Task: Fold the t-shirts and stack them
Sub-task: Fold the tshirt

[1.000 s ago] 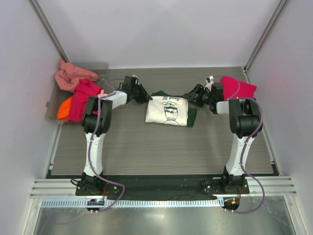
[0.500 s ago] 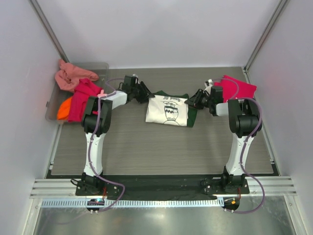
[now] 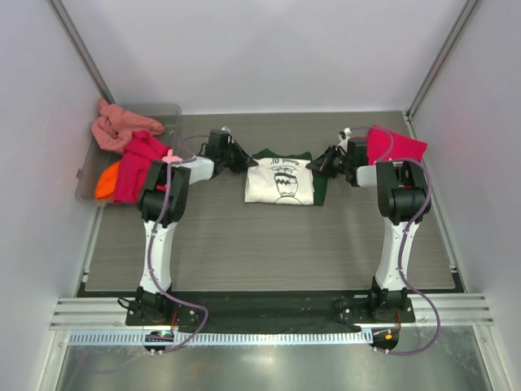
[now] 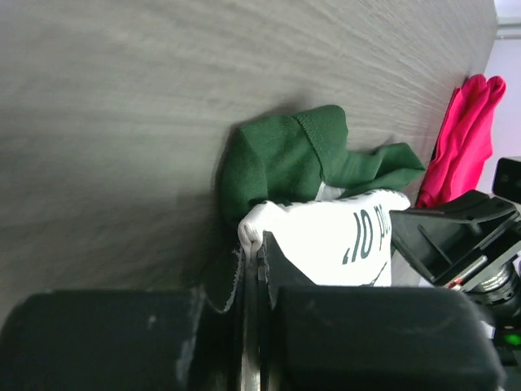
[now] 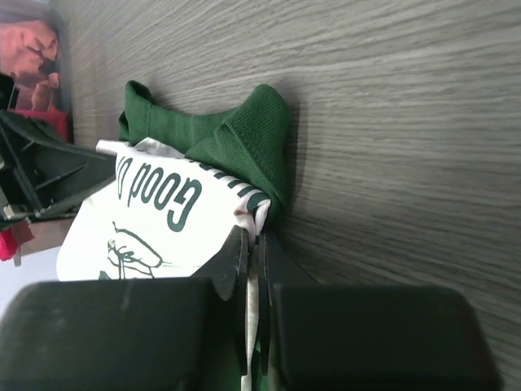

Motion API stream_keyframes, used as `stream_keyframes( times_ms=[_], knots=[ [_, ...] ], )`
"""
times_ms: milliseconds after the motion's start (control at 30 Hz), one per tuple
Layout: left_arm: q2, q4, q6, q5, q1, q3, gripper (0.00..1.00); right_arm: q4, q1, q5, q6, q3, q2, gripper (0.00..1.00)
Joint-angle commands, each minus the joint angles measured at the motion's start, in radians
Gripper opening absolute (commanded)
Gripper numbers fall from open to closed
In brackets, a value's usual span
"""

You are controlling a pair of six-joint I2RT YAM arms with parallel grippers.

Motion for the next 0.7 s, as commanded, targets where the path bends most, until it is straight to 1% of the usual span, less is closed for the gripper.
stream_keyframes(
  times_ms=[0, 33, 67, 100, 133, 167, 200, 267, 300, 333, 367, 400, 433, 567, 667],
  knots=[
    [-0.108, 0.056, -0.005, -0.065, 0.005, -0.159, 0.00, -0.083, 0.054, 0.027, -0.050, -0.035, -0.057, 0.01],
    [-0.130, 0.061, -0.004, -0.068, 0.010, -0.185, 0.00, -0.095, 0.082, 0.031, -0.060, -0.046, -0.073, 0.01],
    [-0.148, 0.061, 0.001, -0.071, 0.019, -0.208, 0.00, -0.098, 0.092, 0.039, -0.079, -0.069, -0.106, 0.03],
    [-0.188, 0.061, 0.008, -0.076, 0.024, -0.239, 0.00, -0.104, 0.102, 0.077, -0.088, -0.081, -0.131, 0.12],
    [-0.205, 0.062, 0.012, -0.082, 0.031, -0.288, 0.00, -0.129, 0.109, 0.105, -0.097, -0.093, -0.154, 0.26],
    [-0.225, 0.070, 0.015, -0.085, 0.042, -0.312, 0.00, -0.135, 0.109, 0.132, -0.105, -0.116, -0.204, 0.45],
    [-0.249, 0.072, 0.022, -0.091, 0.047, -0.332, 0.00, -0.146, 0.108, 0.206, -0.125, -0.124, -0.227, 0.51],
    [-0.266, 0.060, 0.044, -0.097, 0.062, -0.363, 0.00, -0.260, 0.096, 0.324, -0.169, -0.109, -0.289, 0.60],
    [-0.273, 0.052, 0.050, -0.097, 0.067, -0.368, 0.00, -0.300, 0.087, 0.379, -0.174, -0.101, -0.304, 0.60],
    [-0.282, 0.046, 0.058, -0.097, 0.073, -0.375, 0.00, -0.386, 0.082, 0.521, -0.179, -0.092, -0.320, 0.60],
    [-0.282, 0.044, 0.061, -0.097, 0.079, -0.377, 0.00, -0.452, 0.070, 0.595, -0.180, -0.058, -0.329, 0.57],
    [-0.283, 0.041, 0.064, -0.094, 0.088, -0.377, 0.00, -0.497, 0.062, 0.673, -0.182, -0.043, -0.346, 0.57],
    [-0.282, 0.032, 0.068, -0.090, 0.093, -0.374, 0.00, -0.567, 0.060, 0.794, -0.188, -0.024, -0.349, 0.57],
    [-0.279, -0.003, 0.100, -0.088, 0.100, -0.340, 0.00, -0.696, 0.059, 1.022, -0.215, 0.092, -0.298, 0.54],
    [-0.283, -0.011, 0.116, -0.082, 0.099, -0.333, 0.00, -0.747, 0.060, 1.116, -0.215, 0.157, -0.236, 0.53]
  ],
)
